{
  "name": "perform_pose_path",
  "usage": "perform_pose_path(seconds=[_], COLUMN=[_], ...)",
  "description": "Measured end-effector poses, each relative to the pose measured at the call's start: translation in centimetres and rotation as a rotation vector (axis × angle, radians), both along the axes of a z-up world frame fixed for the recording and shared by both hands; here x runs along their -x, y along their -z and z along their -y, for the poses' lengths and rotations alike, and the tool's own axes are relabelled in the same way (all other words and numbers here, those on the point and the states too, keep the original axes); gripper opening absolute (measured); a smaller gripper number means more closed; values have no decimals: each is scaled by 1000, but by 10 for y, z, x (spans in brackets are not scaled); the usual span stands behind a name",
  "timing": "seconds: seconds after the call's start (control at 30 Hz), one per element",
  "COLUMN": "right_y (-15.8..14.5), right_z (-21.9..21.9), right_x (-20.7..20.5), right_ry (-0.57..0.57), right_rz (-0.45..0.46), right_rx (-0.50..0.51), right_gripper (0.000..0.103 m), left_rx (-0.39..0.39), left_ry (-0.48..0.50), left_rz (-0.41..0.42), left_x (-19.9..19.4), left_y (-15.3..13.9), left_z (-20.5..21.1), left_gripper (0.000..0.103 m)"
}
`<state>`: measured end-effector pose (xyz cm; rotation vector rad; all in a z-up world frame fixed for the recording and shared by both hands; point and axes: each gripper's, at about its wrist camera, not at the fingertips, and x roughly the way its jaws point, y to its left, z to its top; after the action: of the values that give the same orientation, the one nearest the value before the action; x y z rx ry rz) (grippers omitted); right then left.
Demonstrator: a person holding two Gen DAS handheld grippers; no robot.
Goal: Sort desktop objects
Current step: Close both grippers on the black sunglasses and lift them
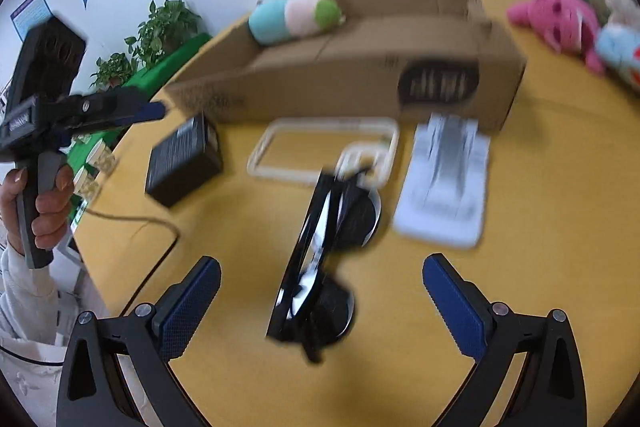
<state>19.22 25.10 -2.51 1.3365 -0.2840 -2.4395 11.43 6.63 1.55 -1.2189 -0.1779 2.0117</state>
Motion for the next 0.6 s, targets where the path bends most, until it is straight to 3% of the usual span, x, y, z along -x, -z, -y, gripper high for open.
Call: perform_pose_path(seconds=[0.17, 0.23, 0.37, 0.43, 0.47, 0.6], right_y=[24, 34, 38, 38, 37, 37], right_z=[22, 27, 40, 44, 46, 45], right_x=[-13, -15, -28, -32, -34, -37], right_ry=[-49, -55, -67, -64, -64, -48], right_rz=[-2, 9, -39, -65, -79, -92], right_rx=[-105, -141, -235, -269, -280, -267], right_gripper=[100, 88, 78, 63, 60, 59], left_rx=[35, 48, 66, 49, 44, 30], left_ry=[69, 77, 93, 102, 105, 83], left_rz=[113, 162, 212, 212, 217, 221], left_x=[0, 4, -3, -7, -9, -13], left_y=[39, 57, 77, 82, 83, 86], left_z=[-39, -49, -60, -63, -63, -58], left_gripper=[79, 73, 65, 52, 45, 34])
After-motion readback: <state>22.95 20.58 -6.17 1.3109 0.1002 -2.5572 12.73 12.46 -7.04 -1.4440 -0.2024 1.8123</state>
